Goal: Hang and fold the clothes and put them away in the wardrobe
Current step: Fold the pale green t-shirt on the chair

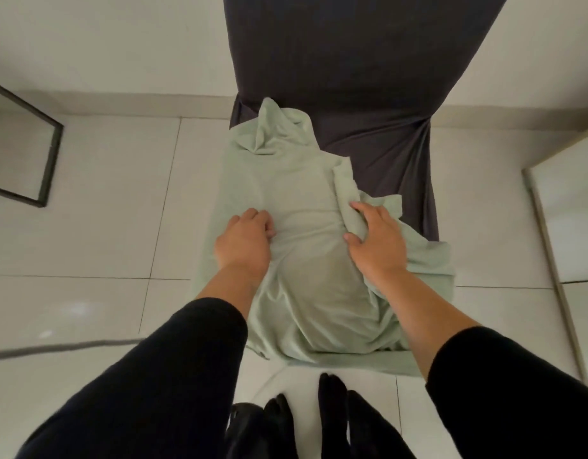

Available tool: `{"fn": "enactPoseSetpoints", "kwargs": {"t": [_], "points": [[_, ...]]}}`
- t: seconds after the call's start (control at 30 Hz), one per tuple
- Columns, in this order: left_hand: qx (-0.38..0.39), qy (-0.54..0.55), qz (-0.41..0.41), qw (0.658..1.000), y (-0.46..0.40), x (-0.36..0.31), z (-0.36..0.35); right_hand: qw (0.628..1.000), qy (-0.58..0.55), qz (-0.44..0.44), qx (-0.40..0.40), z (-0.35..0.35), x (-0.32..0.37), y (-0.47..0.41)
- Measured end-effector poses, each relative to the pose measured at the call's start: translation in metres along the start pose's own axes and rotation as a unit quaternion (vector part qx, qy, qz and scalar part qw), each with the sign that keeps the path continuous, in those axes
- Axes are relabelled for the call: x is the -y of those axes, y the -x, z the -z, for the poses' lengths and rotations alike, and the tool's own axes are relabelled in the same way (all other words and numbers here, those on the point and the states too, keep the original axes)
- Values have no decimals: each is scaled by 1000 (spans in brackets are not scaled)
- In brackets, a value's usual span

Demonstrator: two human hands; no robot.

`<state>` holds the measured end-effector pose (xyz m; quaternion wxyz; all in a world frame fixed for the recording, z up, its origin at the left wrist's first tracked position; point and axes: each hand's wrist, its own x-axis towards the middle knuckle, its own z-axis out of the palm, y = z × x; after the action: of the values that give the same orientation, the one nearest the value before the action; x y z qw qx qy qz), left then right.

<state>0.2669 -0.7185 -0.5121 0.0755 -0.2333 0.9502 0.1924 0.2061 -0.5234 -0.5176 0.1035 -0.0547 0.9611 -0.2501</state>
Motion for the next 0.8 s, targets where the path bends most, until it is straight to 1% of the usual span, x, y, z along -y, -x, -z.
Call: {"fn": "enactPoseSetpoints", "kwargs": {"t": [0.07, 0.13, 0.27, 0.43, 0.53, 0.63, 0.7, 0.73, 0.77, 0.8], "points": [[-10, 4, -1, 1000, -2, -1, -1, 998, -64, -3, -12, -3, 1, -2], [-18, 21, 6, 1000, -6, -4, 0, 996, -82, -16, -12, 4, 2, -11], [-55, 60, 2, 997, -19, -24, 9, 996, -69, -10, -55, 29, 7, -40], [-94, 125, -38, 987, -55, -66, 22, 990, -41, 5, -134, 60, 5, -81], [-125, 190, -76, 971, -84, -103, 31, 980, -33, 19, -197, 82, 7, -109], [-139, 246, -115, 952, -106, -133, 41, 970, -59, 26, -234, 103, 16, -136], [-127, 252, -135, 950, -114, -140, 40, 969, -67, 13, -238, 105, 17, -145], [-108, 249, -140, 952, -115, -139, 36, 972, -66, 11, -227, 101, 16, -145], [-81, 244, -140, 956, -114, -134, 29, 977, -63, 15, -202, 94, 13, -141], [-48, 236, -134, 961, -111, -127, 19, 985, -57, 19, -161, 84, 8, -135]]}}
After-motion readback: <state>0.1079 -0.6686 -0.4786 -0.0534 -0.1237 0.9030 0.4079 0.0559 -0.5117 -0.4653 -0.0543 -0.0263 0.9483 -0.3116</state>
